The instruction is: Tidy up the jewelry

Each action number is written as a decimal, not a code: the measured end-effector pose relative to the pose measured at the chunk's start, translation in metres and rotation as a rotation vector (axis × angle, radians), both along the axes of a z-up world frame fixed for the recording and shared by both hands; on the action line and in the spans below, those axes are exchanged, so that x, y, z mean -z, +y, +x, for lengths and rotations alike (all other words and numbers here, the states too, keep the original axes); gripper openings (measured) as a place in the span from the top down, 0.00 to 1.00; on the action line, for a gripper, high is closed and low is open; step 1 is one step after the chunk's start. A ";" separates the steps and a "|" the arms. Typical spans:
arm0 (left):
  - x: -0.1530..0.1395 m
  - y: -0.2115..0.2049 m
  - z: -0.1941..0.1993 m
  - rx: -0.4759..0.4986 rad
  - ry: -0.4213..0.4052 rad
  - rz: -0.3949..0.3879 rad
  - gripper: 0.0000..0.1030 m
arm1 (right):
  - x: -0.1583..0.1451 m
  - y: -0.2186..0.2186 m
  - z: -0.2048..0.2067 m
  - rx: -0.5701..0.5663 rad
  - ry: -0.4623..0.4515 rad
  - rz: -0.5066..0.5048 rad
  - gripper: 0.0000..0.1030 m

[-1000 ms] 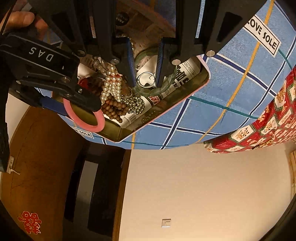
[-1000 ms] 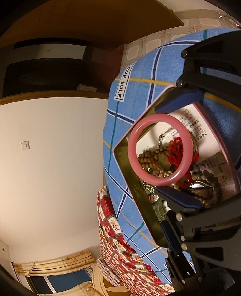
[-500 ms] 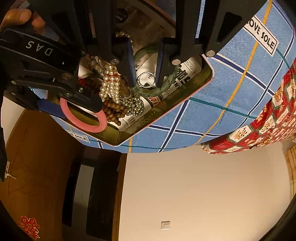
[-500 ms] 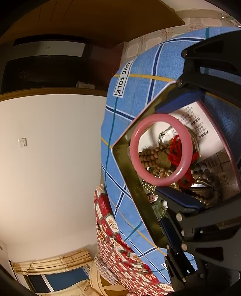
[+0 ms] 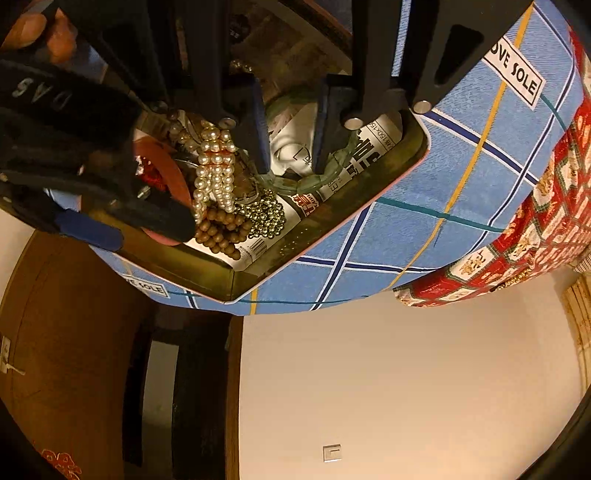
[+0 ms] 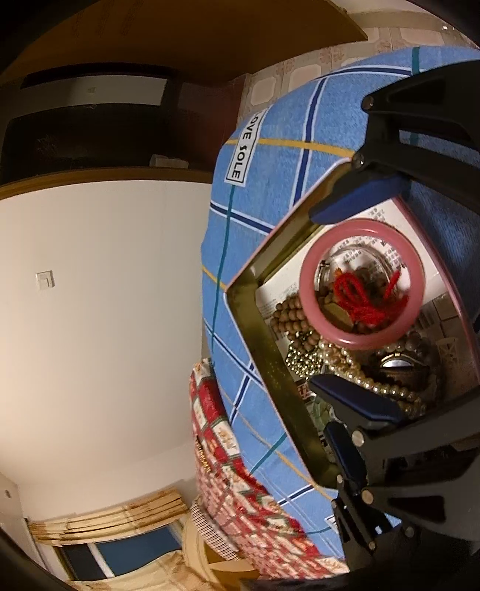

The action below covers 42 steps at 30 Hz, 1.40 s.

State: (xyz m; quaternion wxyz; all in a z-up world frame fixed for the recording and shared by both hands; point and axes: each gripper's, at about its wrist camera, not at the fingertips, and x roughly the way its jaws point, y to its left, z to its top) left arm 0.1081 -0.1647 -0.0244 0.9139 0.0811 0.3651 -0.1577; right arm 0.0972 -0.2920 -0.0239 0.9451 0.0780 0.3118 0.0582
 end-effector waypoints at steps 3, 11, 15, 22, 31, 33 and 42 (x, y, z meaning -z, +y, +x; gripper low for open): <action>-0.004 0.004 -0.007 0.000 -0.022 -0.022 0.60 | -0.003 -0.006 -0.005 0.031 -0.029 0.024 0.17; -0.016 0.017 -0.023 -0.052 -0.087 -0.079 0.13 | -0.022 -0.031 -0.034 0.241 -0.213 0.016 0.03; -0.018 0.012 -0.031 -0.054 -0.094 -0.054 0.13 | -0.021 -0.029 -0.033 0.271 -0.204 -0.010 0.02; -0.026 0.019 -0.047 -0.104 -0.165 -0.018 0.13 | -0.025 -0.017 -0.045 0.302 -0.249 -0.085 0.00; -0.031 0.044 -0.069 -0.173 -0.240 -0.035 0.13 | -0.027 0.007 -0.070 0.304 -0.287 -0.157 0.00; -0.030 0.047 -0.076 -0.184 -0.270 -0.013 0.13 | -0.027 0.010 -0.077 0.303 -0.292 -0.156 0.00; -0.031 0.058 -0.097 -0.206 -0.325 -0.048 0.13 | -0.028 0.018 -0.101 0.321 -0.339 -0.115 0.00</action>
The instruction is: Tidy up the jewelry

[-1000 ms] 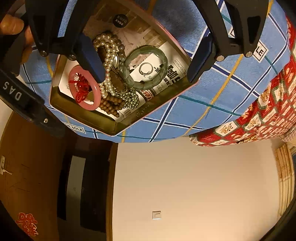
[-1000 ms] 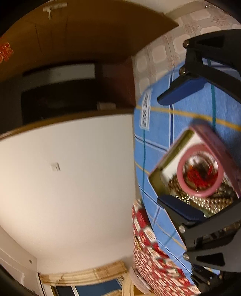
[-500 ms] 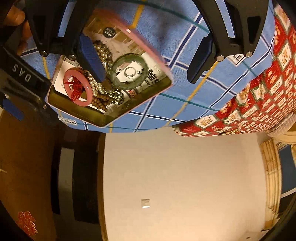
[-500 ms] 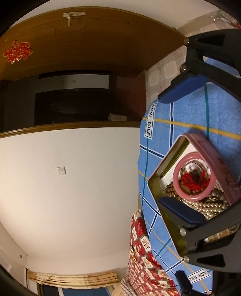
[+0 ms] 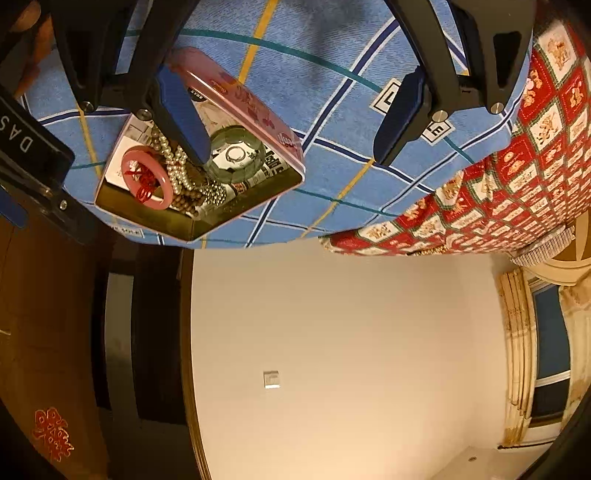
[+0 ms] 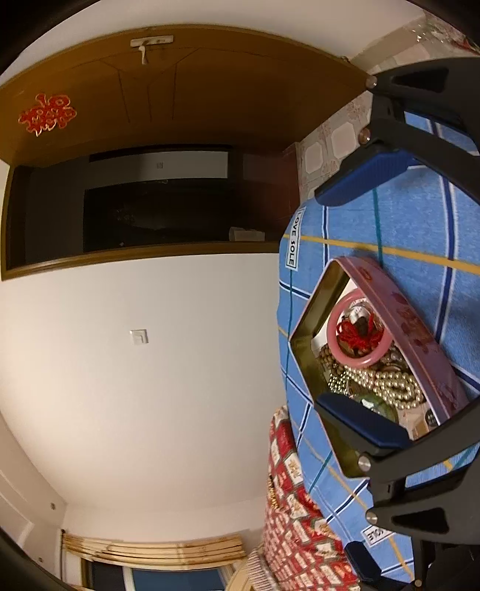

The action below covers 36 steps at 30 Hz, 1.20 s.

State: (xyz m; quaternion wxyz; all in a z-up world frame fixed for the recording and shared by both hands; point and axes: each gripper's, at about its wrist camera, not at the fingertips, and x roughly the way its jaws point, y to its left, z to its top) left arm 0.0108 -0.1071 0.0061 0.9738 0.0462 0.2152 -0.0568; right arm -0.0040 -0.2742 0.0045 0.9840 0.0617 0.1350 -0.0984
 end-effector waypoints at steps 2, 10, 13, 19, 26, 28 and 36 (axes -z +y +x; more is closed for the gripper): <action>-0.001 0.001 -0.006 0.009 -0.024 -0.002 0.13 | -0.002 0.001 -0.008 0.009 -0.038 0.003 0.00; -0.004 -0.003 -0.017 0.028 -0.081 0.013 0.13 | -0.007 0.011 -0.019 0.032 -0.098 -0.037 0.00; -0.004 -0.002 -0.017 0.027 -0.079 0.005 0.13 | -0.007 0.013 -0.018 0.032 -0.099 -0.045 0.00; -0.004 -0.002 -0.018 0.028 -0.077 0.006 0.12 | -0.005 0.012 -0.017 0.032 -0.100 -0.038 0.00; -0.003 -0.002 -0.019 0.031 -0.078 0.009 0.12 | -0.005 0.012 -0.019 0.032 -0.099 -0.039 0.00; -0.003 -0.001 -0.019 0.031 -0.080 0.006 0.12 | -0.005 0.012 -0.019 0.032 -0.099 -0.039 0.00; -0.003 -0.001 -0.020 0.031 -0.080 0.004 0.11 | -0.005 0.012 -0.020 0.033 -0.100 -0.039 0.00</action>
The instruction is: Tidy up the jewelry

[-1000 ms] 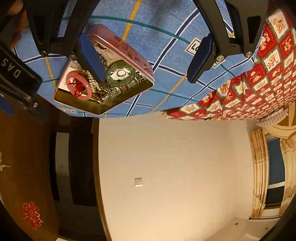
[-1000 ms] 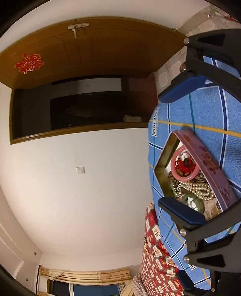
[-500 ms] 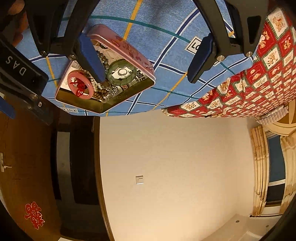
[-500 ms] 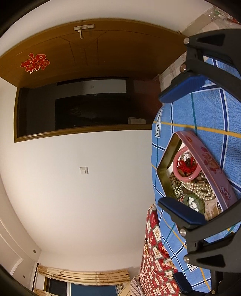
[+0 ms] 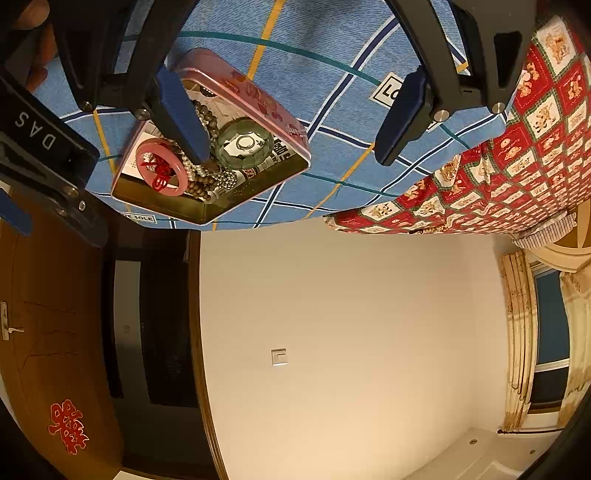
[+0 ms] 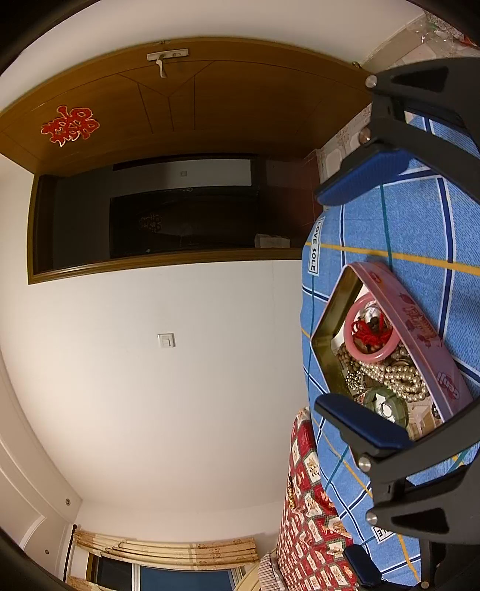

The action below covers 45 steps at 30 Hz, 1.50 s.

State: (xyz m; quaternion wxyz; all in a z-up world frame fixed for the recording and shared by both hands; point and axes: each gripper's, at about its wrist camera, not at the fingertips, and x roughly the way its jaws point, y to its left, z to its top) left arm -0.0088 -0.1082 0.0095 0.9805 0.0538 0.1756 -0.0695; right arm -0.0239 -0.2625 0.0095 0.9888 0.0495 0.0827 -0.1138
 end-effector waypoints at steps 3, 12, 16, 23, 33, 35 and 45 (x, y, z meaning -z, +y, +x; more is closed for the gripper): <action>0.000 0.000 0.000 0.000 0.001 -0.001 0.11 | 0.000 0.000 0.000 0.000 0.000 0.000 0.00; 0.000 0.000 0.000 0.000 0.001 -0.001 0.11 | 0.000 0.000 0.000 0.000 0.000 -0.001 0.00; 0.000 0.000 0.000 0.001 0.003 -0.005 0.11 | 0.000 0.000 0.000 0.000 0.000 -0.001 0.00; 0.000 0.001 0.003 0.005 0.020 -0.019 0.11 | 0.000 -0.001 -0.001 0.001 0.000 0.000 0.00; 0.000 0.002 0.002 -0.008 0.020 -0.021 0.11 | 0.000 -0.001 0.000 0.000 -0.001 0.000 0.00; 0.000 0.002 0.001 -0.009 0.019 -0.021 0.11 | 0.000 -0.001 0.000 0.001 0.000 0.000 0.00; 0.000 0.001 0.001 -0.009 0.020 -0.017 0.11 | 0.000 -0.001 0.000 0.000 0.000 0.000 0.00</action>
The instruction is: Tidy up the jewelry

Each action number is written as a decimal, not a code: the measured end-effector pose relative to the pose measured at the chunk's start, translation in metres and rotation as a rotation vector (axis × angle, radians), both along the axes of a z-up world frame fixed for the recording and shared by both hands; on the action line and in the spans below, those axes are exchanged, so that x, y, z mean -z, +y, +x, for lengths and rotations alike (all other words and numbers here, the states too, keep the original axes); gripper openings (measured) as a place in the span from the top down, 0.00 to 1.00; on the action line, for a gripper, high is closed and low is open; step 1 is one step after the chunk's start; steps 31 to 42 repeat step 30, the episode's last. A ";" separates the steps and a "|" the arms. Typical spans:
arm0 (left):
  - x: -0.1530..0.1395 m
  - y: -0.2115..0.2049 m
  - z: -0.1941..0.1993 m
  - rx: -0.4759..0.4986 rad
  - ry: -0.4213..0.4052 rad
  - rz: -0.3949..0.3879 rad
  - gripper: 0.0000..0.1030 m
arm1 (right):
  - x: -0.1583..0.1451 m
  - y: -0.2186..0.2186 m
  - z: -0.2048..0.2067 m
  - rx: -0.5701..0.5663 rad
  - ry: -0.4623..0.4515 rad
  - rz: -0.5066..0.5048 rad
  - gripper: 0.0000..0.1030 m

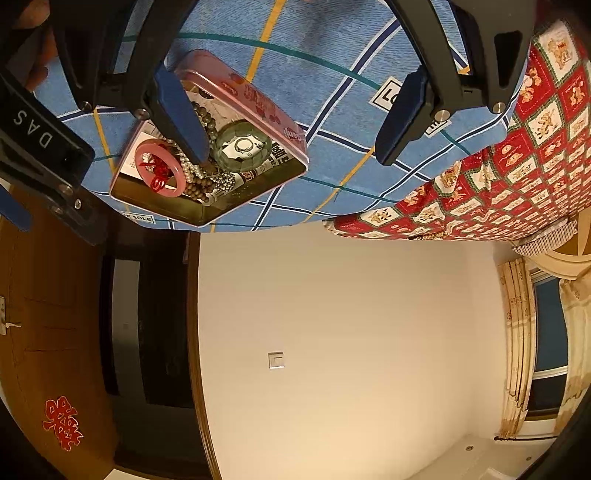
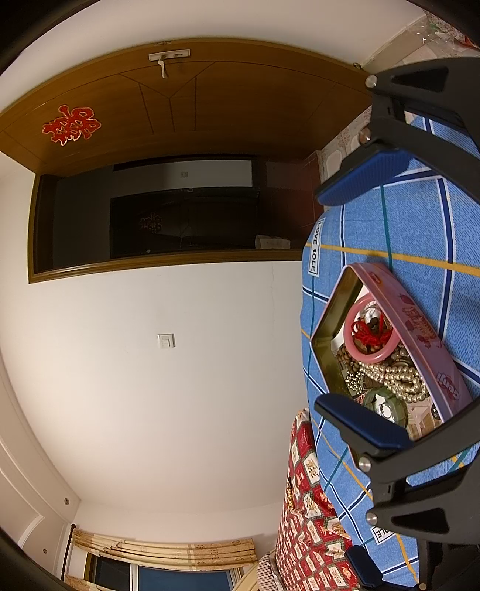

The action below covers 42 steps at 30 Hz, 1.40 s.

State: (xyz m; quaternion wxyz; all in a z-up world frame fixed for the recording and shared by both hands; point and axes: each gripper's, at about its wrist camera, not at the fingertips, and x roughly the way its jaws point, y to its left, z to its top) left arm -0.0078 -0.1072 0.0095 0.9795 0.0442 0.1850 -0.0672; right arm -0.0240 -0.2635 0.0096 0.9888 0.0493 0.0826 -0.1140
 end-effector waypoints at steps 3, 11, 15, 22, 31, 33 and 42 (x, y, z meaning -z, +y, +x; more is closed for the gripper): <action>0.000 0.000 0.000 -0.002 0.000 0.003 0.11 | 0.000 0.000 0.000 0.000 0.000 0.000 0.00; -0.001 0.004 0.003 -0.028 0.009 -0.012 0.11 | 0.000 0.000 0.000 0.000 0.001 -0.001 0.00; 0.000 0.006 0.004 -0.054 0.016 -0.015 0.11 | 0.000 -0.001 0.000 0.000 0.001 -0.001 0.00; 0.001 0.011 0.007 -0.069 0.032 -0.038 0.11 | 0.003 -0.003 0.000 0.002 0.009 -0.004 0.00; 0.003 0.014 0.010 -0.061 0.064 -0.048 0.11 | 0.003 -0.008 0.004 0.024 0.027 0.013 0.00; 0.003 0.014 0.010 -0.061 0.064 -0.048 0.11 | 0.003 -0.008 0.004 0.024 0.027 0.013 0.00; 0.003 0.014 0.010 -0.061 0.064 -0.048 0.11 | 0.003 -0.008 0.004 0.024 0.027 0.013 0.00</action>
